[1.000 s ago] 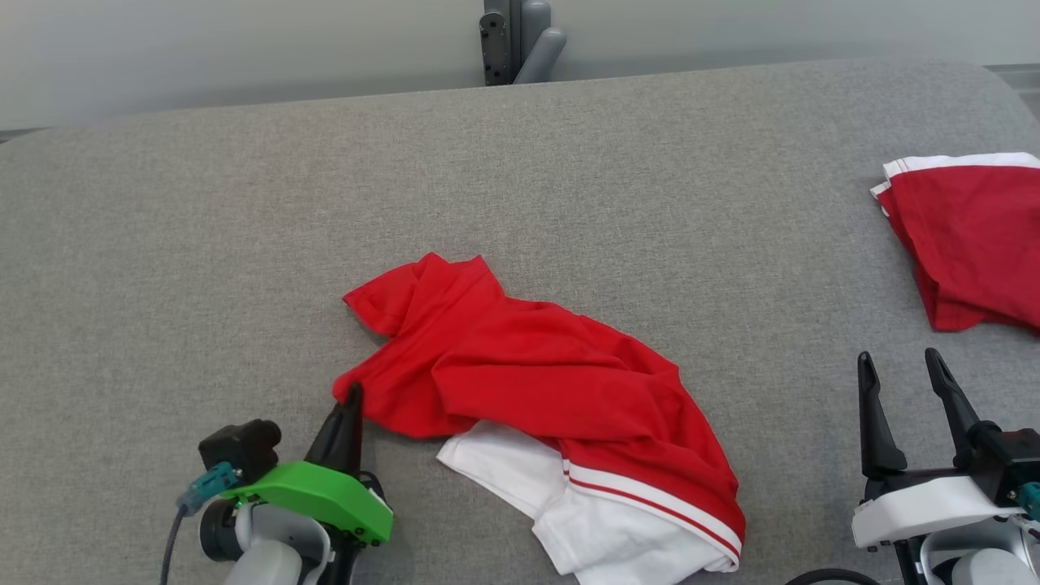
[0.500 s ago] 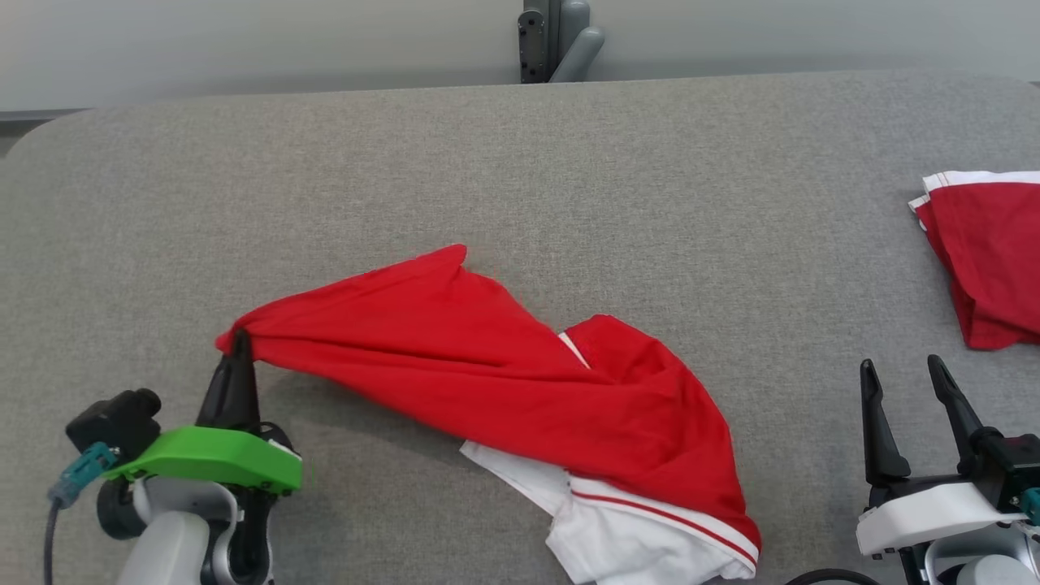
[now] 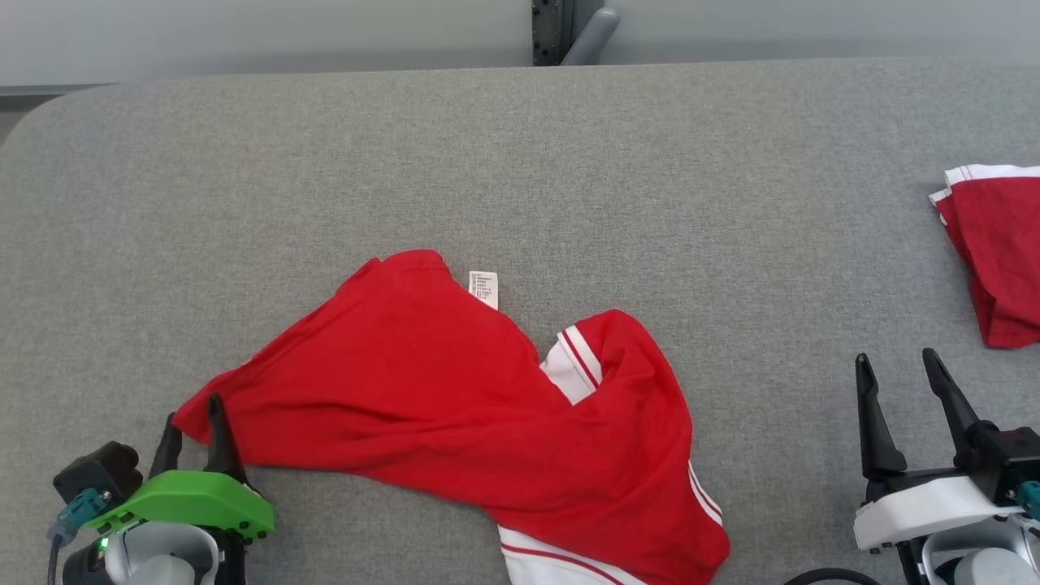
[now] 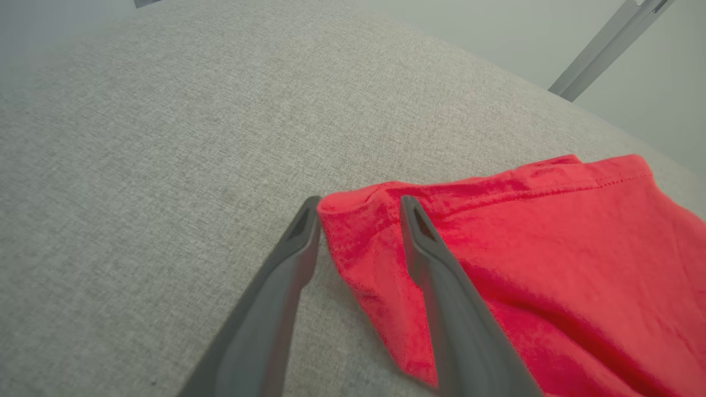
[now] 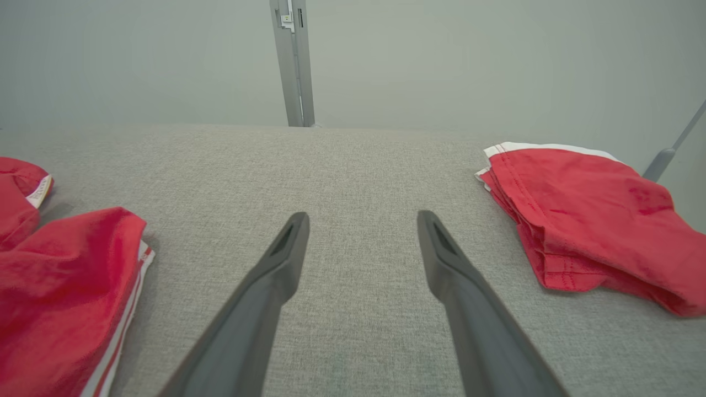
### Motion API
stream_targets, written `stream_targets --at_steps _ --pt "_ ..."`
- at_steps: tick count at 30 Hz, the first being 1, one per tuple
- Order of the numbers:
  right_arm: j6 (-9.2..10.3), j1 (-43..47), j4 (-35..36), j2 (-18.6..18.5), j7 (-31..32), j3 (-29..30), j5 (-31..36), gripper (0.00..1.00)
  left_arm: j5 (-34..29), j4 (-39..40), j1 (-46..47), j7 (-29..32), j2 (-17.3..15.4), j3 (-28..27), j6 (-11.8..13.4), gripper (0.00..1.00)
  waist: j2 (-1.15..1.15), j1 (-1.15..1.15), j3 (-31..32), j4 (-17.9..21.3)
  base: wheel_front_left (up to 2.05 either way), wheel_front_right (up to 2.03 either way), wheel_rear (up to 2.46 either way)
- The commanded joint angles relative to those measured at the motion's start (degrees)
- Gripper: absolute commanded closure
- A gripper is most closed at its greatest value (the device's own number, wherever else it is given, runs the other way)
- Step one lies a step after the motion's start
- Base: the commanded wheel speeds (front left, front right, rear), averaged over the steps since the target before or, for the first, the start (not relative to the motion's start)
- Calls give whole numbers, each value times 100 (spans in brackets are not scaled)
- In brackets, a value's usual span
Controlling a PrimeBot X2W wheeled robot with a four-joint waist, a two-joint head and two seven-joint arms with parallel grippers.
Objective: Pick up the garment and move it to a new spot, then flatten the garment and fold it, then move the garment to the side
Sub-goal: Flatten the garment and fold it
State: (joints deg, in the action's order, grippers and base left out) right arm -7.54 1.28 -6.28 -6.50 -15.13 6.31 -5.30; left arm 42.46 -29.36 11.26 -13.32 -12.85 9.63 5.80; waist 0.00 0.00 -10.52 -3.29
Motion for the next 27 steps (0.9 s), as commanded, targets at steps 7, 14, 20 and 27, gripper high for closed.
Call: stream_targets --at_steps 7,14,20,27 --pt "11 -3 45 -33 -1 38 -19 0 -467 739 -318 165 -340 129 472 0 0 0 -88 35 0 0 0" --pt "11 -75 28 2 -1 33 1 0 -876 2709 -380 1227 -614 808 637 0 0 0 -132 63 0 0 0" --pt "11 -188 -16 76 -1 -74 -31 0 -1293 3407 330 2274 -447 1955 263 0 0 0 -164 227 0 0 0" --pt "11 -291 -109 182 -1 -126 -81 0 -1425 2586 1430 3327 195 3114 -431 0 0 0 -184 561 0 0 0"
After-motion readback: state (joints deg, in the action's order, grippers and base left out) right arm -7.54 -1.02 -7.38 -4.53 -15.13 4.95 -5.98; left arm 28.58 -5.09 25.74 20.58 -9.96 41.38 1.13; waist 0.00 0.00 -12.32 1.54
